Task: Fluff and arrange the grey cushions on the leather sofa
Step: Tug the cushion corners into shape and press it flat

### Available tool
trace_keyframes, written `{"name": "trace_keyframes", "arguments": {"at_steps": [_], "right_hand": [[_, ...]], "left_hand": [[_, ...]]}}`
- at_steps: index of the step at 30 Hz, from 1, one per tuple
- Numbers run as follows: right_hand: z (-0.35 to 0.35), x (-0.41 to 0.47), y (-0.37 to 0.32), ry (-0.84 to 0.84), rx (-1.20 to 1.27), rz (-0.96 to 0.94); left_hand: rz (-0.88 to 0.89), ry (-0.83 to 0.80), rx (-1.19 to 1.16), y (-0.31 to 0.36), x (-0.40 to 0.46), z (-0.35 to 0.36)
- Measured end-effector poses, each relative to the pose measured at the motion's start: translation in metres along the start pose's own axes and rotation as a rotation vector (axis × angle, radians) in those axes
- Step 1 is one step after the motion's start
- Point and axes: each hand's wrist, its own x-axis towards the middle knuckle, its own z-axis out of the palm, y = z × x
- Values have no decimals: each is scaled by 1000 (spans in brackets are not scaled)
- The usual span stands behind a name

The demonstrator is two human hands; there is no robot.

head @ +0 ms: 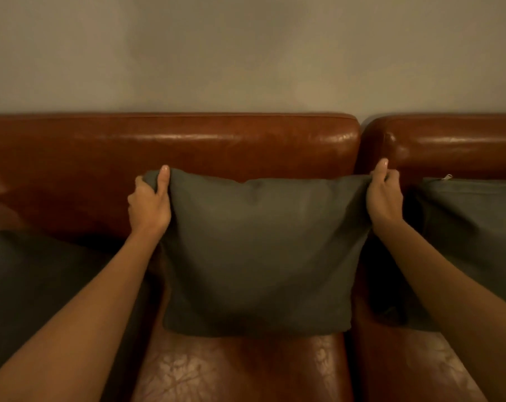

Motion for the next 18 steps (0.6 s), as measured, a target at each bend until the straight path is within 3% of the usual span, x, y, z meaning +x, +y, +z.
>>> {"name": "trace_keyframes", "arguments": {"at_steps": [2, 3, 6, 8, 10, 18], "right_hand": [[4, -8, 10, 19, -32, -13], [6, -17, 13, 78, -64, -107], [20, -54, 19, 134, -242, -525], [36, -75, 29, 9, -427, -807], [45, -77, 39, -84, -625, -1004], [57, -41, 44, -168, -842, -1030]], "left_hand": [[-49, 7, -94, -6, -3, 7], [18, 79, -112, -7, -10, 8], [489, 202, 84, -8, -49, 15], [913, 68, 316, -16, -74, 29], [1163, -61, 528, -23, -80, 43], [1026, -98, 686, -19, -57, 73]]}}
